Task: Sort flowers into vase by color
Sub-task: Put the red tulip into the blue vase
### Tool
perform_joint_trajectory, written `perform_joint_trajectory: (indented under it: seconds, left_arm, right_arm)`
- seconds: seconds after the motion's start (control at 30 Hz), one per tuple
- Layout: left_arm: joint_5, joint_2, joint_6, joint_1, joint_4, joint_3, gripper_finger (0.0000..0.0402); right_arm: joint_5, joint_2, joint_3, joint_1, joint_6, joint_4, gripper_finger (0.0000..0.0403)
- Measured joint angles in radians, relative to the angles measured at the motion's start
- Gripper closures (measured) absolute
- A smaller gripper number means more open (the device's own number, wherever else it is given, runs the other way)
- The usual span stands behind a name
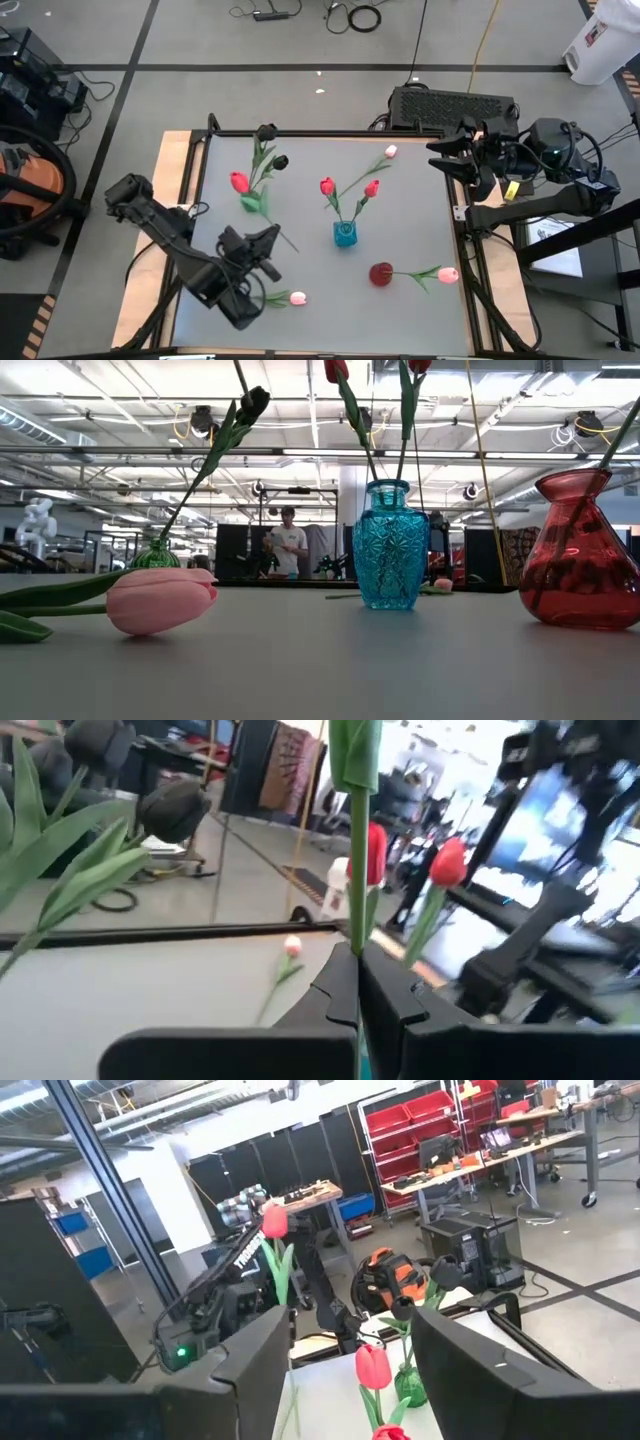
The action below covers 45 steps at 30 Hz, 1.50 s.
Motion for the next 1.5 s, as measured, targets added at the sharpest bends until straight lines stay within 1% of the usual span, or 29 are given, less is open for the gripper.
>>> perform_joint_trajectory:
  seconds: [0.13, 0.27, 0.4, 0.53, 0.6, 0.67, 0.77, 0.97, 1.13, 1.2, 1.3, 1.5]
  left_arm:
    - [0.049, -0.001, 0.221, 0.061, 0.138, -0.001, 0.0402]
    - [0.148, -0.001, 0.476, 0.13, 0.35, -0.001, 0.0401]
    - [0.292, -0.001, 0.818, 0.196, 0.624, -0.001, 0.0398]
    - [0.379, -0.001, 1.208, 0.236, 0.927, -0.001, 0.0396]
    - [0.405, -0.001, 1.342, 0.248, 1.036, 0.0, 0.0396]
    - [0.419, -0.001, 1.426, 0.26, 1.094, 0.0, 0.0395]
    - [0.444, -0.001, 1.475, 0.28, 1.103, 0.0, 0.0395]
    - [0.551, 0.034, 1.475, 0.337, 1.139, 0.0, 0.0394]
    - [0.647, 0.084, 1.5, 0.37, 1.264, 0.0, 0.0394]
    - [0.657, 0.101, 1.534, 0.377, 1.321, 0.0, 0.0394]
    - [0.659, 0.11, 1.558, 0.388, 1.363, 0.0, 0.0394]
    - [0.659, 0.135, 1.554, 0.409, 1.34, 0.0, 0.0393]
  right_arm:
    - [0.0, 0.007, 0.0, 0.0, 0.0, 0.0, 0.02]
    - [0.0, 0.018, 0.0, 0.0, 0.0, 0.0, 0.02]
    - [0.0, 0.033, 0.0, 0.0, 0.007, 0.0, 0.02]
    - [0.0, 0.046, 0.0, 0.0, 0.008, 0.0, 0.02]
    - [0.0, 0.049, 0.0, 0.0, 0.008, 0.0, 0.02]
    - [0.0, 0.053, 0.0, 0.0, 0.008, 0.0, 0.02]
    - [0.0, 0.057, 0.0, 0.0, 0.008, 0.0, 0.02]
    - [-0.001, 0.055, 0.0, 0.0, 0.008, 0.0, 0.02]
    - [-0.001, 0.055, 0.0, 0.0, 0.031, -0.014, 0.02]
    - [-0.001, 0.055, 0.0, 0.0, 0.034, -0.028, 0.02]
    - [-0.002, 0.055, 0.0, 0.0, 0.044, -0.041, 0.02]
    - [-0.003, 0.055, 0.0, 0.0, 0.053, -0.043, 0.02]
